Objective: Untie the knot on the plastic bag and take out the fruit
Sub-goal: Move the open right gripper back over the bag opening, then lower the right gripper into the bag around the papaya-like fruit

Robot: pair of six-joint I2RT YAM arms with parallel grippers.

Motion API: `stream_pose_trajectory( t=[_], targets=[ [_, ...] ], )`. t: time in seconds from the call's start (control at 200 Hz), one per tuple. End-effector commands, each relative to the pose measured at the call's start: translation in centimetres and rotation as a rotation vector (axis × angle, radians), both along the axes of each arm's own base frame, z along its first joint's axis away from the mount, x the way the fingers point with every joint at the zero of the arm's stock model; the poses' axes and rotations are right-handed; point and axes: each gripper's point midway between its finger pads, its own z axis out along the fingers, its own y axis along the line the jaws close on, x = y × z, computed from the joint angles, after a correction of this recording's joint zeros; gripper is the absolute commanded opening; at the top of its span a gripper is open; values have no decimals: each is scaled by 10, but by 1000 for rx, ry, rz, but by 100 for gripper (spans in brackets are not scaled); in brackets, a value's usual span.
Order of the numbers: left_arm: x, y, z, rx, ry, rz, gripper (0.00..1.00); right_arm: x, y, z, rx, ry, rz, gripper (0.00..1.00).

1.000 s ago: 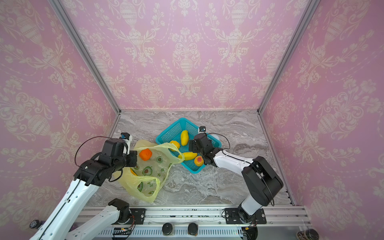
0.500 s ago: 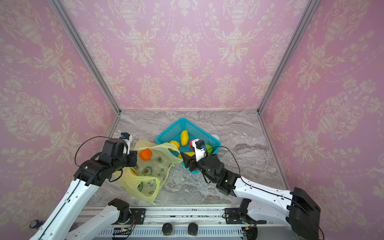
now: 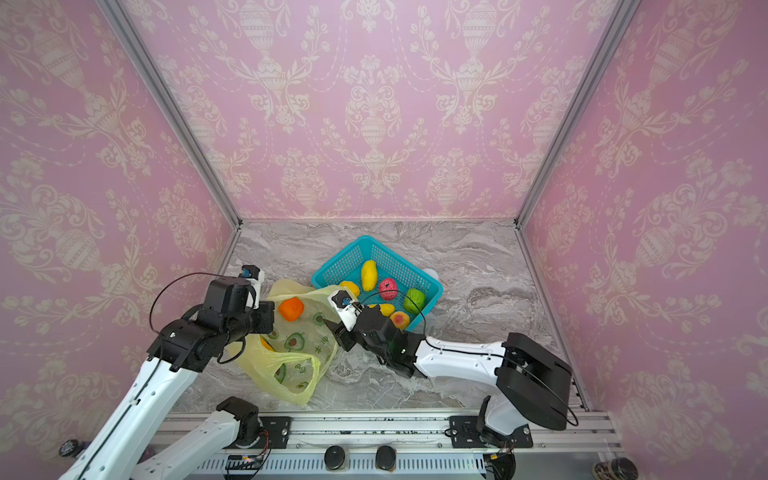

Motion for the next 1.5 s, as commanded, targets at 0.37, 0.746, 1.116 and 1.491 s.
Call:
stream_pose_trajectory(
  t=[0.37, 0.746, 1.116, 1.491],
  targets=[
    [-1, -4, -2, -12, 2, -13, 0, 2, 58, -47, -68, 110, 122, 51],
    [-1, -4, -2, -13, 0, -13, 0, -20, 100, -80, -75, 103, 213, 65],
    [-2, -3, -2, -12, 1, -12, 0, -43, 154, -97, -1, 206, 394, 92],
    [-2, -3, 0, -15, -6, -12, 0, -49, 195, -109, 71, 309, 494, 100]
  ],
)
